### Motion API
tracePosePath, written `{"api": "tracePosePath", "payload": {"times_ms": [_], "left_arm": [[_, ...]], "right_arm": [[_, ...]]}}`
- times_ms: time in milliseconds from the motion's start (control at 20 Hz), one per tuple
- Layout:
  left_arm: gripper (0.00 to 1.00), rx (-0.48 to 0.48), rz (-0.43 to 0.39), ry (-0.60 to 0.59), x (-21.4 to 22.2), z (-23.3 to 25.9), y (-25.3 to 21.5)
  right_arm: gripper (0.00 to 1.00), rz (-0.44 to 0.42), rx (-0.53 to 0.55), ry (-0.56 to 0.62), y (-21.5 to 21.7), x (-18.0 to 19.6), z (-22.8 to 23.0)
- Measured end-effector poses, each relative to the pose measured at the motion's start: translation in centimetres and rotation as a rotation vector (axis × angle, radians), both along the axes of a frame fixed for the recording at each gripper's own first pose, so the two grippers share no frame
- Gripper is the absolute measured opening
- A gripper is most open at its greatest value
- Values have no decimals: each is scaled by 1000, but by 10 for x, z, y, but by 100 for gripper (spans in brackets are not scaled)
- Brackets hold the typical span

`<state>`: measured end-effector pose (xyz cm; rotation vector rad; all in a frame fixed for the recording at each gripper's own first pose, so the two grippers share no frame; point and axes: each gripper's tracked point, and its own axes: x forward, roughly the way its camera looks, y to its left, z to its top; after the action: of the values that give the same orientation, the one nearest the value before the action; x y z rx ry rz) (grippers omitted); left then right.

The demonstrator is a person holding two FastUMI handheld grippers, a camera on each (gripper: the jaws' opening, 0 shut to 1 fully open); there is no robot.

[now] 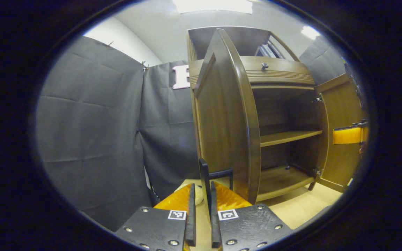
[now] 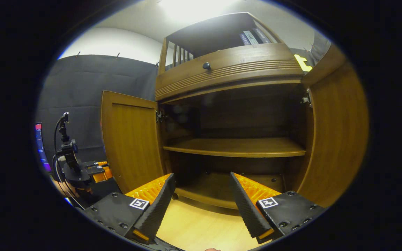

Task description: Open the right door of the double-door shoe cabinet with the right hand, and open the left door with the left hand.

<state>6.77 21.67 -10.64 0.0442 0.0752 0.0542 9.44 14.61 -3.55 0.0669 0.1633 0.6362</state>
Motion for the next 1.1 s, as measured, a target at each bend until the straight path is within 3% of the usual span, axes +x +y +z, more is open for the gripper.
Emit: {"api": "tracePosePath", "payload": {"times_ms": [50,100,200,300,350,450,500,550,700,750,800,1100], "left_arm": [[20,-7,0,-2,-1,0,5],[21,-16,-1,-2,-2,0,10],[21,-34,-6,0,-3,-4,22],[21,-52,-19,2,1,-4,28],[18,-53,-29,3,0,-5,32],[16,-61,-57,11,-1,-9,35],[16,-63,-66,12,-2,-10,38],[18,-66,-76,18,-2,-12,41],[22,-68,-96,29,-2,-14,47],[22,-69,-101,39,-1,-16,48],[20,-69,-101,43,-1,-17,48],[20,-16,-53,23,-22,-7,55]], "right_arm": [[98,6,-1,0,6,2,-1],[92,13,-2,0,12,4,-1],[98,28,-3,0,25,8,-4],[98,44,-3,4,40,11,-7],[92,51,-4,6,48,13,-9],[98,64,-7,10,60,15,-9],[92,69,-8,9,67,17,-10],[98,71,-10,7,71,18,-11],[98,77,-11,5,82,13,-18],[92,81,-10,7,85,12,-19],[98,85,-10,8,89,14,-18],[98,94,-3,-2,91,12,-13]]}}
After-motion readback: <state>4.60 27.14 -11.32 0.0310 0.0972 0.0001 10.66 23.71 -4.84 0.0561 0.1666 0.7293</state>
